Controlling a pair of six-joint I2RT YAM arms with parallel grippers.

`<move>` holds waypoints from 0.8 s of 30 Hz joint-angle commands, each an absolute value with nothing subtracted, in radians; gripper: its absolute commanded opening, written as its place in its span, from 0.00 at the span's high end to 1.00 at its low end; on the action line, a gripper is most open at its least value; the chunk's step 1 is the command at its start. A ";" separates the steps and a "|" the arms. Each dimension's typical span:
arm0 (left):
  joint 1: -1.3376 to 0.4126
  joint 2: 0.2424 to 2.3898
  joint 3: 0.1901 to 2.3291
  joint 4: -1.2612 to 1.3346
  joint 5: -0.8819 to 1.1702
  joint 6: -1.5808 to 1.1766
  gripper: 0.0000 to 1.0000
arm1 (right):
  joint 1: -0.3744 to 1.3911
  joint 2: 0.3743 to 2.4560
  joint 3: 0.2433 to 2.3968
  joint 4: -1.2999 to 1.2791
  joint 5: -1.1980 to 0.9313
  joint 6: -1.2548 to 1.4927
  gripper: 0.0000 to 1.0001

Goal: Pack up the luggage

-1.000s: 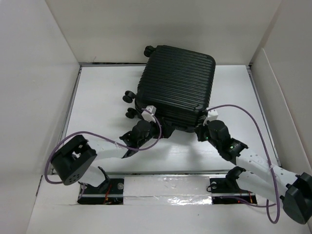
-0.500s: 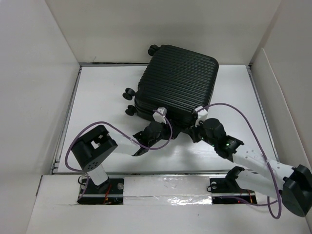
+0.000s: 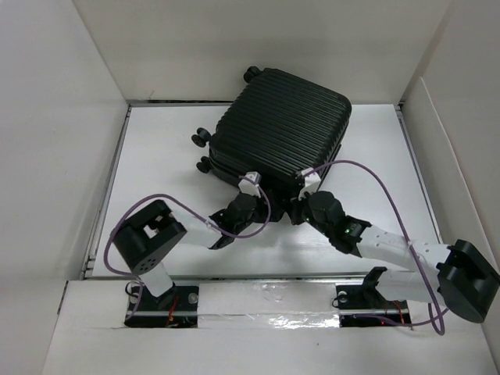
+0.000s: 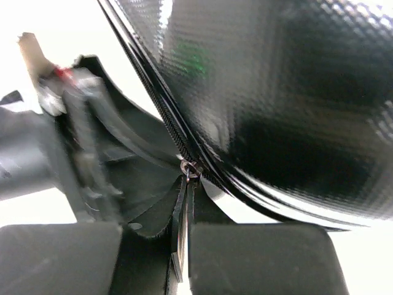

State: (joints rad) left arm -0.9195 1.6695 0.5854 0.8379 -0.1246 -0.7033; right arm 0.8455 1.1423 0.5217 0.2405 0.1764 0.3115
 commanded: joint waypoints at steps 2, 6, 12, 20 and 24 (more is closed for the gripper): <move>-0.853 1.393 0.494 0.847 -0.094 -0.707 0.23 | 0.888 0.965 0.474 0.387 0.170 0.359 1.00; -0.779 1.148 0.452 0.629 -0.171 -0.698 0.17 | 0.879 0.908 0.459 0.327 0.147 0.344 1.00; -0.507 0.957 0.566 0.434 -0.253 -0.749 0.10 | 0.879 0.928 0.466 0.311 0.115 0.327 1.00; -0.225 1.190 0.687 0.468 -0.100 -0.822 0.10 | 0.861 0.956 0.460 0.318 0.072 0.310 1.00; -0.216 1.302 0.780 0.482 -0.069 -0.827 0.10 | 0.861 0.971 0.454 0.339 0.052 0.310 1.00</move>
